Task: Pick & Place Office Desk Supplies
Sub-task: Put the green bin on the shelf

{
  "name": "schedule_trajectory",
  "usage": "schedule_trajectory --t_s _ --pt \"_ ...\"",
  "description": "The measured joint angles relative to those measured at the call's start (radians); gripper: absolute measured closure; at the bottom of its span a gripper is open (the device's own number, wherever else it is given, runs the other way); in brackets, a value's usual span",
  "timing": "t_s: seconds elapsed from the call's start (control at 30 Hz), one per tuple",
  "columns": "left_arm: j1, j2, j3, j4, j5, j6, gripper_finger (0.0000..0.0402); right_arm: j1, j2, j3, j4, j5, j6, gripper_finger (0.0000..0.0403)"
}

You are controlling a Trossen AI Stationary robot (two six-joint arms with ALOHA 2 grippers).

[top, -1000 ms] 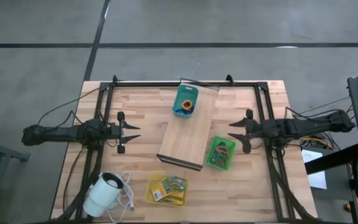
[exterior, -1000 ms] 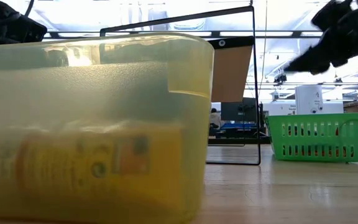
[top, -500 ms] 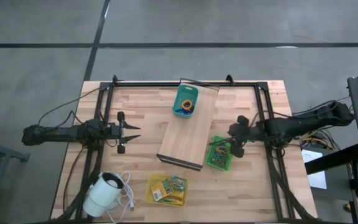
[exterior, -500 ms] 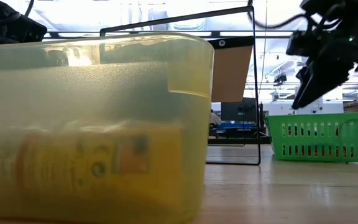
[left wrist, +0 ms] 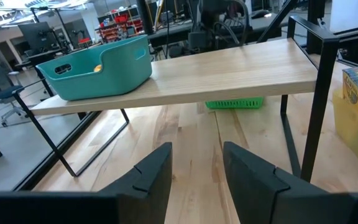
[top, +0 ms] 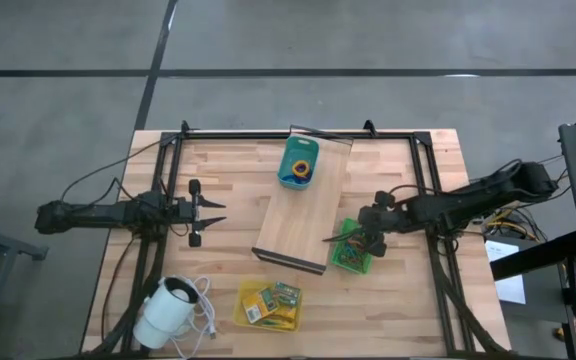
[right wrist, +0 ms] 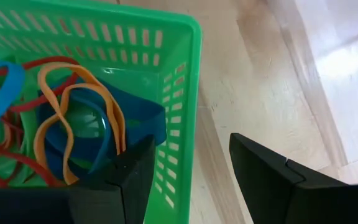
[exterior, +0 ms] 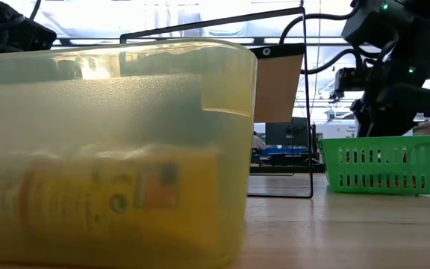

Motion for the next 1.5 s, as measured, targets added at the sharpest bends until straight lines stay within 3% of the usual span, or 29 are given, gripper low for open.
schedule_trajectory --t_s 0.27,0.83,1.0,1.5 --pt "0.0 0.0 0.0 0.0 0.0 0.0 0.0257 0.0 0.01 0.0 0.001 0.0 0.003 0.0224" --pt "0.0 0.0 0.0 0.0 0.0 0.0 0.0257 0.0 -0.004 0.002 0.0 -0.005 0.006 0.0386" --pt "-0.001 0.0 0.0 0.0 0.0 0.0 0.0257 0.001 -0.061 0.038 -0.026 -0.065 0.005 0.0389" --pt "-0.001 0.0 0.0 0.0 0.0 0.0 0.0257 0.0 -0.255 0.275 -0.293 -0.104 -0.005 0.039"
